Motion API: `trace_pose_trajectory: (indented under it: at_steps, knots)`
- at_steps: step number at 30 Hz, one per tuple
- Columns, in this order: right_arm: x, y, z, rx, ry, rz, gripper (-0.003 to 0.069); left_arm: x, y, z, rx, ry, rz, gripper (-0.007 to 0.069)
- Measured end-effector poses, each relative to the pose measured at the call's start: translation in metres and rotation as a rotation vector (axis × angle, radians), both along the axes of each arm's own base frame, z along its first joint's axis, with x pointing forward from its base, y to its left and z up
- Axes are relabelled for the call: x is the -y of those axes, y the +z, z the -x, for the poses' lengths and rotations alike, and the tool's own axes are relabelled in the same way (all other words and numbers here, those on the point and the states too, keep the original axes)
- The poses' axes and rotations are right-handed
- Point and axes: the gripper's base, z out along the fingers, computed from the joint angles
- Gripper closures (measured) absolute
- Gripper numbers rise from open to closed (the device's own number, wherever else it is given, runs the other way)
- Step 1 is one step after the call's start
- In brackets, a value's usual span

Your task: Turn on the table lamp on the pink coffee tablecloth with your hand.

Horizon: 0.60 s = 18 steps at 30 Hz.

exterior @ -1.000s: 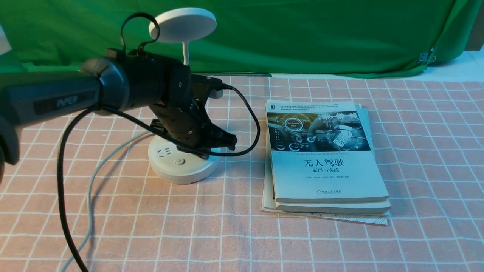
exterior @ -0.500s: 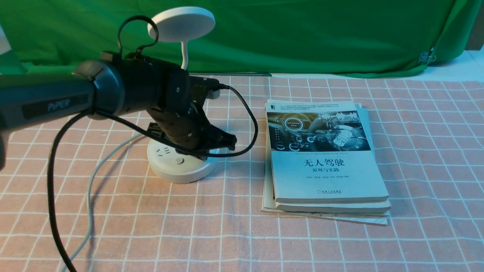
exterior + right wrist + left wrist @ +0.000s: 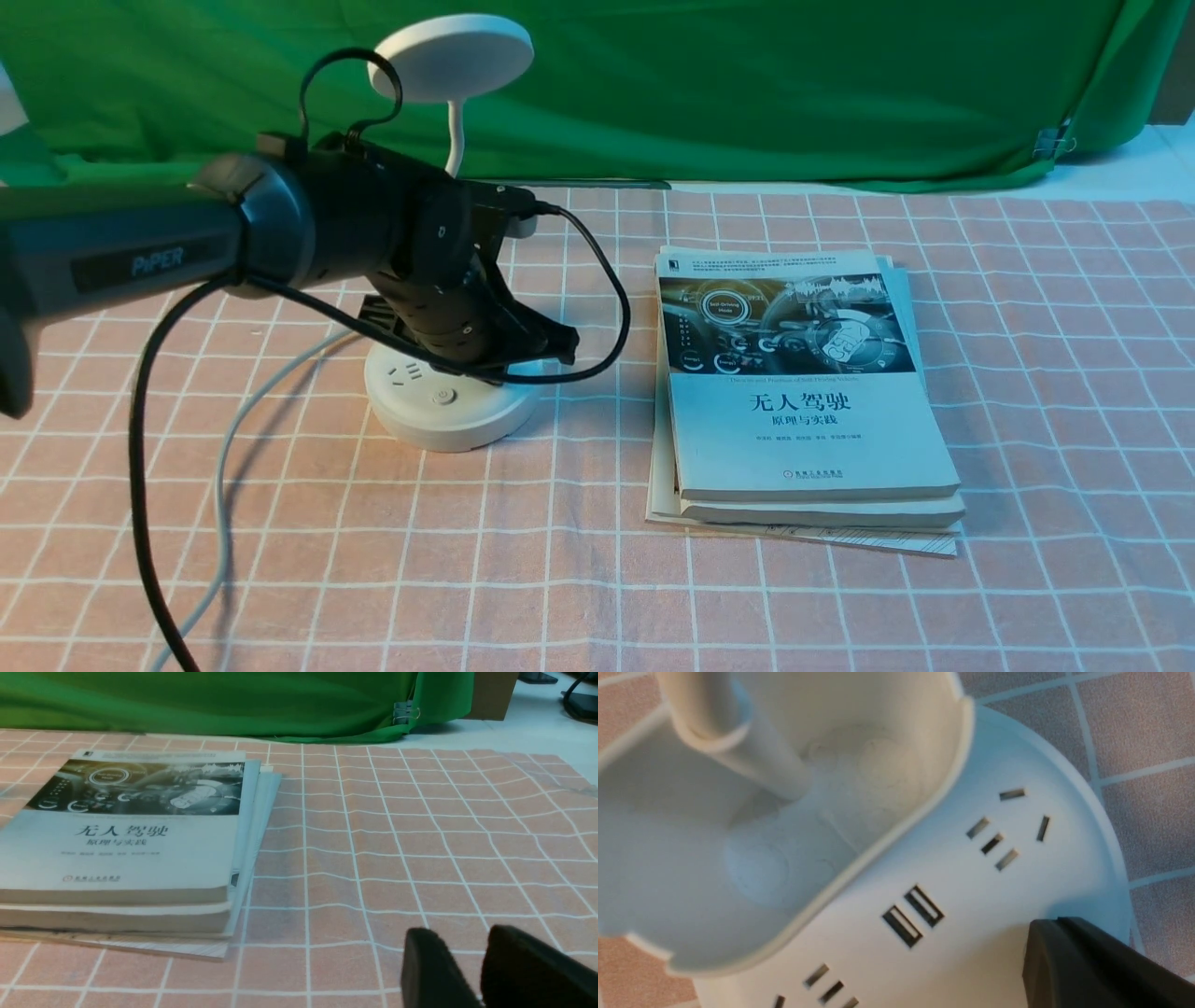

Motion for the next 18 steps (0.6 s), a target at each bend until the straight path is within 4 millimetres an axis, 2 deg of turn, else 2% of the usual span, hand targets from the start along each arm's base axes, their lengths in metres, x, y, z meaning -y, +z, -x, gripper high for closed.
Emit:
trace_pose_trajectory:
  at_steps: [5,10,12,16,18]
  knots:
    - [0.0,0.0,0.0,0.0,0.0,0.0,0.0419,0.001,-0.004,-0.001,-0.022,0.004,0.0,0.0624]
    - [0.0,0.0,0.0,0.0,0.0,0.0,0.0419,-0.001,0.011,0.004,0.01,0.006,0.016,0.0624]
    - [0.0,0.0,0.0,0.0,0.0,0.0,0.0419,-0.003,0.025,0.008,0.03,0.008,0.032,0.0624]
    - [0.0,0.0,0.0,0.0,0.0,0.0,0.0419,-0.008,0.07,0.021,0.122,0.012,0.09,0.0624]
    - [0.0,0.0,0.0,0.0,0.0,0.0,0.0419,-0.012,0.075,0.033,0.105,0.011,0.108,0.0624]
